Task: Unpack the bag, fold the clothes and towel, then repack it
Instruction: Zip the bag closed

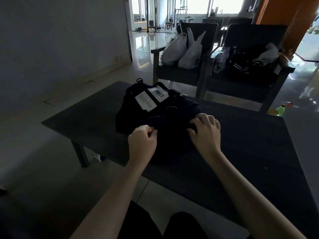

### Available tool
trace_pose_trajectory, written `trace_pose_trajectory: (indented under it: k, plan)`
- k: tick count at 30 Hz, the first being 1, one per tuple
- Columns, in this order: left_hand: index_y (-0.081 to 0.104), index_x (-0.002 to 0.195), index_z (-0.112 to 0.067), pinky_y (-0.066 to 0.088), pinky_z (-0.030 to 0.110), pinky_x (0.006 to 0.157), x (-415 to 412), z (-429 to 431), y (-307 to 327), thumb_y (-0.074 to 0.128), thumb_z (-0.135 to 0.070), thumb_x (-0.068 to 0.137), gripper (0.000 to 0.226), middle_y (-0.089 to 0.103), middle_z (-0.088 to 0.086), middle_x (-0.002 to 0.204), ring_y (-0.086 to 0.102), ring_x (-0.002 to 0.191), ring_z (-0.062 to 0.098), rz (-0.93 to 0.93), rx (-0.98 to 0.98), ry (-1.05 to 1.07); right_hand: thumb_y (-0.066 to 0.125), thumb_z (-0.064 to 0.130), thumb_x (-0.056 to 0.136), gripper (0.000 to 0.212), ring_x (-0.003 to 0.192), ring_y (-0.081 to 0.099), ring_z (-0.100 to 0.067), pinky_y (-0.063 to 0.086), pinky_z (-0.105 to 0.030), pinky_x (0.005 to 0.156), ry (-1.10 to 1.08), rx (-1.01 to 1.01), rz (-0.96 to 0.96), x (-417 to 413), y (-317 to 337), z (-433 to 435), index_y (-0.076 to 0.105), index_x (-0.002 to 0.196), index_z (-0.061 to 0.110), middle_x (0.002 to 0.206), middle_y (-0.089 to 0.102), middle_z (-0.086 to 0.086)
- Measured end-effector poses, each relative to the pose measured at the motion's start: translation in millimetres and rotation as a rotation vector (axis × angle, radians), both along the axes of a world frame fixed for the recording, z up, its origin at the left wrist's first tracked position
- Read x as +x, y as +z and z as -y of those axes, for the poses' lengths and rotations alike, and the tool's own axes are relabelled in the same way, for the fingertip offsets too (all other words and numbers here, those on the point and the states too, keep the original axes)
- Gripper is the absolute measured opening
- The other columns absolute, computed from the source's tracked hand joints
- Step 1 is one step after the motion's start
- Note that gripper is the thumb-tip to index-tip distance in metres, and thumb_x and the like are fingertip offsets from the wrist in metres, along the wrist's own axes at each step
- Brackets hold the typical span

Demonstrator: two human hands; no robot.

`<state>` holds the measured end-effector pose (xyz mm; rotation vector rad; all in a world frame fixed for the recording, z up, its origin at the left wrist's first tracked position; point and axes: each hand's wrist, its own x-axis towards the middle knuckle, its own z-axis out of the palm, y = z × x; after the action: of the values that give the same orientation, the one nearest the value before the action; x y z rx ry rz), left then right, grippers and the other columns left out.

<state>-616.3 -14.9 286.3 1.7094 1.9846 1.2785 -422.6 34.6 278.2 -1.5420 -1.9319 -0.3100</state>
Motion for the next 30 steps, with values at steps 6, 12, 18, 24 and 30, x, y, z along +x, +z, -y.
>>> trace_pose_trajectory:
  k: [6, 12, 18, 24, 30]
  plan:
    - [0.054, 0.078, -0.016, 0.052, 0.041, 0.072, 8, -5, -2, 0.052, -0.023, 0.095, 0.019, 0.061, 0.001, 0.073, 0.061, 0.07, 0.018, 0.03, -0.034, 0.011, 0.082, 0.027, 0.064, 0.053, 0.118, 0.047, -0.023, 0.036, -0.05, 0.104, 0.272, 0.161, 0.235, -45, -6, 11, 0.065, 0.115, 0.022, 0.126, 0.058, -0.003]
    - [0.045, 0.071, -0.02, 0.045, 0.034, 0.062, 6, -4, -5, 0.051, -0.025, 0.096, 0.026, 0.055, 0.0, 0.068, 0.057, 0.065, 0.021, 0.116, -0.064, 0.0, 0.077, 0.024, 0.071, 0.017, 0.113, 0.043, -0.021, 0.036, -0.05, 0.104, 0.241, 0.164, 0.192, -59, -11, 1, 0.073, 0.087, 0.021, 0.116, 0.062, -0.002]
    - [0.051, 0.075, -0.015, 0.045, 0.036, 0.062, 1, 0, -14, 0.048, -0.024, 0.096, 0.024, 0.058, 0.002, 0.071, 0.057, 0.063, 0.019, 0.291, -0.163, 0.08, 0.077, 0.021, 0.069, 0.011, 0.105, 0.057, -0.025, 0.043, -0.05, 0.098, 0.203, 0.096, 0.141, -66, -6, 1, 0.073, 0.079, 0.019, 0.106, 0.064, 0.0]
    - [0.062, 0.094, -0.005, 0.037, 0.026, 0.06, -12, -5, -34, 0.049, -0.022, 0.096, 0.022, 0.064, 0.006, 0.087, 0.056, 0.073, 0.015, 0.413, -0.402, 0.139, 0.081, 0.019, 0.066, 0.017, 0.103, 0.058, -0.027, 0.045, -0.049, 0.094, 0.187, 0.06, 0.104, -67, -5, 0, 0.073, 0.081, 0.018, 0.102, 0.064, 0.0]
    - [0.065, 0.096, -0.002, 0.04, 0.027, 0.059, -13, -7, -59, 0.05, -0.019, 0.093, 0.023, 0.068, 0.012, 0.102, 0.059, 0.08, 0.02, 0.413, -0.568, 0.117, 0.083, 0.017, 0.065, 0.02, 0.101, 0.059, -0.028, 0.048, -0.048, 0.091, 0.182, 0.094, 0.07, -64, -10, -4, 0.071, 0.08, 0.014, 0.101, 0.065, -0.001]
